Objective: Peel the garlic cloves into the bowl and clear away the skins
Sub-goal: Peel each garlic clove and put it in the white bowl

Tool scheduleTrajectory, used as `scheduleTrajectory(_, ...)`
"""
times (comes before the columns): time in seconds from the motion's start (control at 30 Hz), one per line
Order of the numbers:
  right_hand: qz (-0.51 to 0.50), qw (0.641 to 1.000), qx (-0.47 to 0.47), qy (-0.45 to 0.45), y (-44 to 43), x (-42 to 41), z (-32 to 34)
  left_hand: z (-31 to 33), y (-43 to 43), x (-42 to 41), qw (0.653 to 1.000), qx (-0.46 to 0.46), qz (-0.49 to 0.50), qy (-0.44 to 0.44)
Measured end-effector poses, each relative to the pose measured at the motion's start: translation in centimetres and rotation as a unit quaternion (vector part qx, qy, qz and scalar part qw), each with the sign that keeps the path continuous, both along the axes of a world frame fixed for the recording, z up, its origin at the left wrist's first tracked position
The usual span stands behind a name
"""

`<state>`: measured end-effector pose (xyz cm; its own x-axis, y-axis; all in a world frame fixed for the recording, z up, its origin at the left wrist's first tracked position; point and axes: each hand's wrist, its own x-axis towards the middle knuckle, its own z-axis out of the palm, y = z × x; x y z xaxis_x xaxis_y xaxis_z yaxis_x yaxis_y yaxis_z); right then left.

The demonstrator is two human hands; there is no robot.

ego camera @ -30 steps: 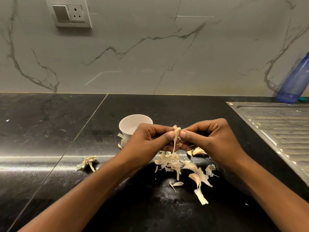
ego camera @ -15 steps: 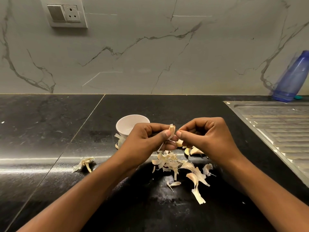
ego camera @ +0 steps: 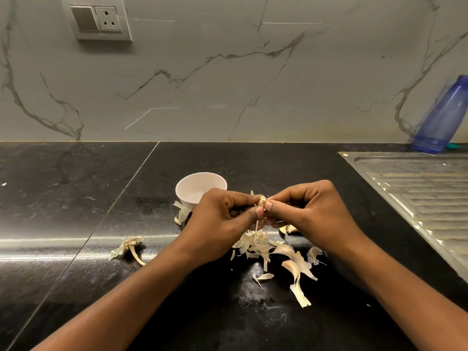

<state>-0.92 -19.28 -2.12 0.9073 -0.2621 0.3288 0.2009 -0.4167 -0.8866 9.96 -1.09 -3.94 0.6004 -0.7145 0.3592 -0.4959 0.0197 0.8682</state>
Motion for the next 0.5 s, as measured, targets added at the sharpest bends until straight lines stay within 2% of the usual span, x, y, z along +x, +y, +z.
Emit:
scheduleTrajectory(0.33,-0.029,0.998,-0.02,-0.046,0.8,-0.05,-0.6,-0.24,-0.37,-0.47,1.0,-0.026,0.015,0.002)
scheduleTrajectory(0.5,-0.043,0.995,-0.042,-0.074,1.02,0.14,-0.66,0.14,-0.4,-0.71,0.998,-0.04,0.013,0.035)
